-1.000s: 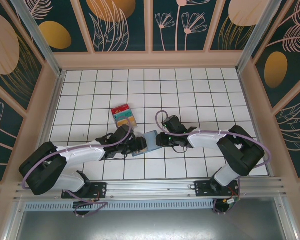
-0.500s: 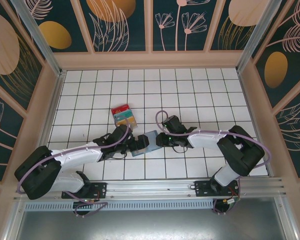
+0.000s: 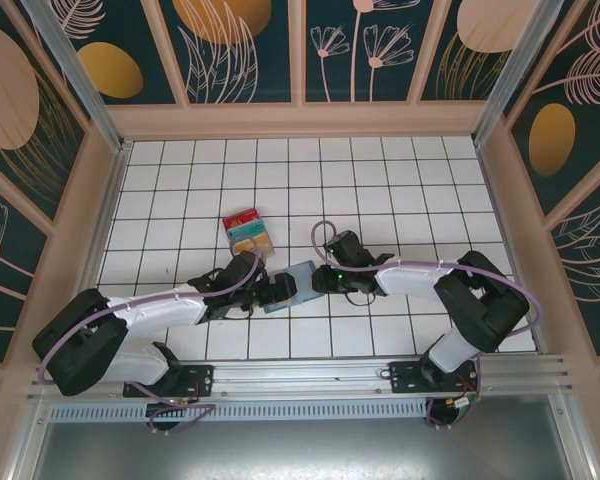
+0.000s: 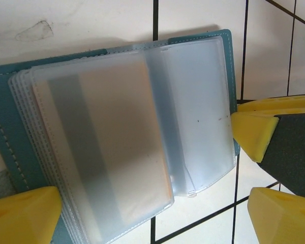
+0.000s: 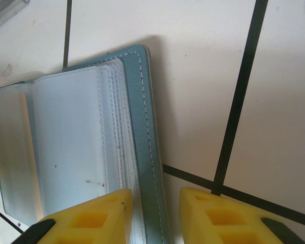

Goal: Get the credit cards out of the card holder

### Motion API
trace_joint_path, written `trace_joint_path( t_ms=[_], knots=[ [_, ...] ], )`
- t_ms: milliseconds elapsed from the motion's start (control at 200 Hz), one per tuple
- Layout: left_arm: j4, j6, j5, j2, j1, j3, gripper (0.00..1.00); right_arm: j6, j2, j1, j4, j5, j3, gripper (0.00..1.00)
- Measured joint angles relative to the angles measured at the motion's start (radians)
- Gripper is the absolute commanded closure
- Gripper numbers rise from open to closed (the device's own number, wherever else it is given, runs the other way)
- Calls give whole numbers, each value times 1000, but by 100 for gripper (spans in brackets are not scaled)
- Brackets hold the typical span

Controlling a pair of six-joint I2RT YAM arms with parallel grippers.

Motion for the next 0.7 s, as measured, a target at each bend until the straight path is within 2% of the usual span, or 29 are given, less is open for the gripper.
trace_joint_path(
  t_ms=[345, 701],
  knots=[
    [39, 1, 35, 18, 0, 5, 9, 10, 0, 0, 2, 0, 0, 68],
    [54, 8, 55, 24, 0, 18, 7, 15, 0, 0, 2, 0, 0, 68]
  ],
)
